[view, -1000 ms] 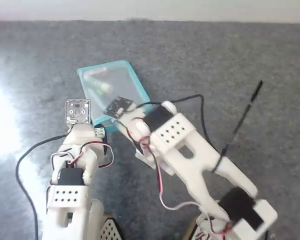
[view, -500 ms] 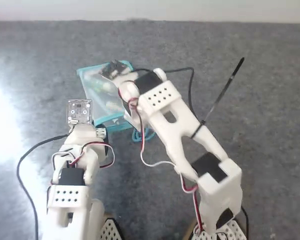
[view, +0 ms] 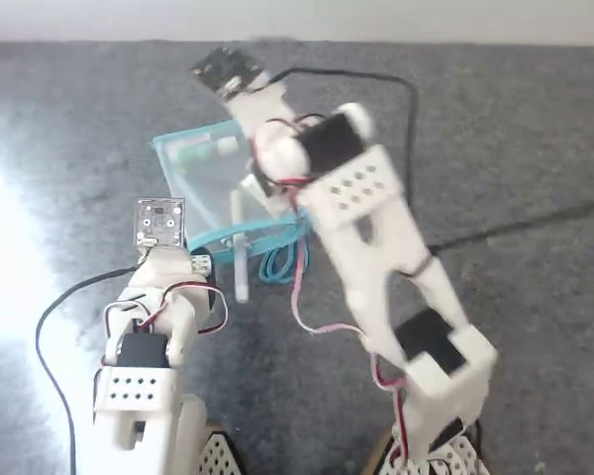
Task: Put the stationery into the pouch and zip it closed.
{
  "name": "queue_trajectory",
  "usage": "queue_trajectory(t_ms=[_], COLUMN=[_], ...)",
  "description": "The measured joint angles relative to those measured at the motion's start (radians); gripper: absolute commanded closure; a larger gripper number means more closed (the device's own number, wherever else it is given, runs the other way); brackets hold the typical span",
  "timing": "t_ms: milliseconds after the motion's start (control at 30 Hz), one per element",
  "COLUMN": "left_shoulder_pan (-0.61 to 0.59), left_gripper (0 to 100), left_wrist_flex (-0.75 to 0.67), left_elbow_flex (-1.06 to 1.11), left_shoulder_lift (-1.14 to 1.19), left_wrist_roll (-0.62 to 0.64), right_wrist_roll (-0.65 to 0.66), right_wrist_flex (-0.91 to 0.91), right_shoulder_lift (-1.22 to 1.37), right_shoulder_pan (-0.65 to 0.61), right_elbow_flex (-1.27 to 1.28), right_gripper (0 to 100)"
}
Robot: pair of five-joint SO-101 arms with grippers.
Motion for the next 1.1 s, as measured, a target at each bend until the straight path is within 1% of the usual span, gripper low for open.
queue_trajectory(t_ms=[133, 267, 367, 500, 567, 600, 767, 900, 967, 1100], left_shoulder_pan=[-0.028, -0.037, -0.037, -0.038, -0.051, -0.055, -0.071, -0.075, -0.078, -0.132], left_gripper=[99, 99, 99, 99, 99, 99, 99, 99, 99, 99], left_wrist_flex=[0.000, 0.000, 0.021, 0.103, 0.107, 0.107, 0.153, 0.153, 0.153, 0.153], left_elbow_flex=[0.000, 0.000, -0.011, -0.084, -0.118, -0.137, -0.258, -0.253, -0.235, -0.235], left_shoulder_lift=[0.000, 0.000, 0.000, 0.002, 0.002, 0.002, 0.002, 0.002, 0.002, 0.002], left_wrist_roll=[0.000, 0.000, -0.002, -0.002, -0.002, 0.000, 0.000, 0.000, 0.000, 0.000], right_wrist_roll=[0.011, 0.014, 0.014, 0.015, 0.034, 0.040, 0.052, 0.052, 0.052, 0.052], right_wrist_flex=[-0.020, -0.166, -0.328, -0.666, -0.804, -0.842, -0.918, -0.964, -0.968, -0.974], right_shoulder_lift=[-0.186, -0.341, -0.437, -0.554, -0.615, -0.647, -0.815, -0.913, -0.941, -0.953], right_shoulder_pan=[0.034, 0.028, 0.043, 0.110, 0.143, 0.155, 0.196, 0.192, 0.169, 0.087], right_elbow_flex=[0.193, 0.519, 0.827, 1.240, 1.396, 1.450, 1.593, 1.689, 1.708, 1.717], right_gripper=[67.7, 67.7, 67.5, 67.7, 67.7, 67.6, 67.7, 67.7, 67.7, 67.5])
